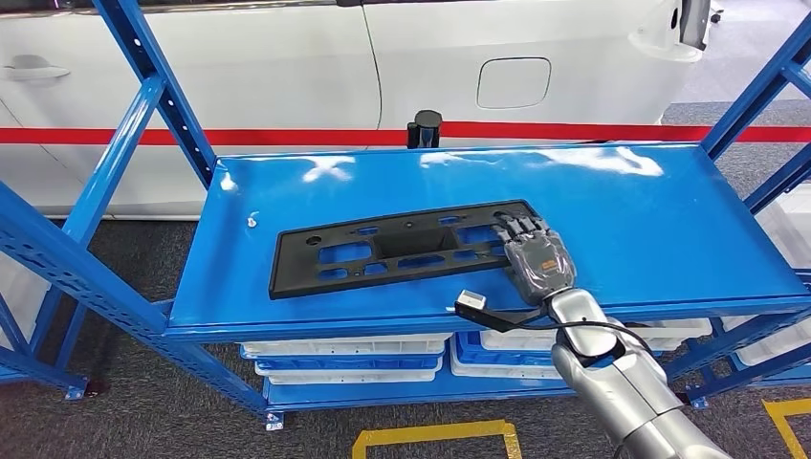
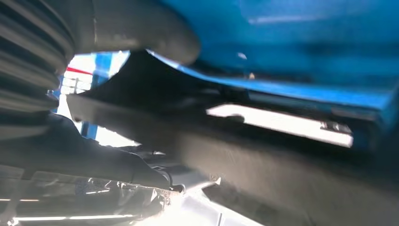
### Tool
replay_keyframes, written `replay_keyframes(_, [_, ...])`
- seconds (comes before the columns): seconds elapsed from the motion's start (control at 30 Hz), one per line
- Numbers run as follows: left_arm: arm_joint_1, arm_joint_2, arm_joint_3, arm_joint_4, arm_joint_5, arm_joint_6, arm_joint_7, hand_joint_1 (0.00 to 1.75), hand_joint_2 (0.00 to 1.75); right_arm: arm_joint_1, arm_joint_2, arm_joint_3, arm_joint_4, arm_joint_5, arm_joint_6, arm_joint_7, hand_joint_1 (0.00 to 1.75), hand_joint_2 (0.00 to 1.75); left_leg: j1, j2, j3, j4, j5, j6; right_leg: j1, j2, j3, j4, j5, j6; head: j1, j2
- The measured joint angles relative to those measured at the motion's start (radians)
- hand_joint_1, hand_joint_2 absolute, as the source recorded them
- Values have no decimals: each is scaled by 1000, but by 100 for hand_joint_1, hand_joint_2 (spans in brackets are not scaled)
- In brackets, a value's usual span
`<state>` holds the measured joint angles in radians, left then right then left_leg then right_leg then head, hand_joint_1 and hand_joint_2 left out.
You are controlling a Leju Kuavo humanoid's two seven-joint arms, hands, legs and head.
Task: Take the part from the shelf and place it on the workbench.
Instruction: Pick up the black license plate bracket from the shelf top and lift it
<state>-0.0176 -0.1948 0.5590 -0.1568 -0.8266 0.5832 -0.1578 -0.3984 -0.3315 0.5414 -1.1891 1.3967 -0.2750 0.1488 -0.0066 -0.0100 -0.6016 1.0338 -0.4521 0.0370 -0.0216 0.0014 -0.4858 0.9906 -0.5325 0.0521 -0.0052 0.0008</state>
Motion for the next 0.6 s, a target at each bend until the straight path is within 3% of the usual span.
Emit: replay_keyframes(0.6, [0, 4, -21, 0, -26, 0, 3, 0, 0, 22, -2, -46, -5, 5, -29, -3, 175, 175, 0, 0, 4, 0, 0, 0, 0, 0, 3, 0, 0, 0, 0, 0])
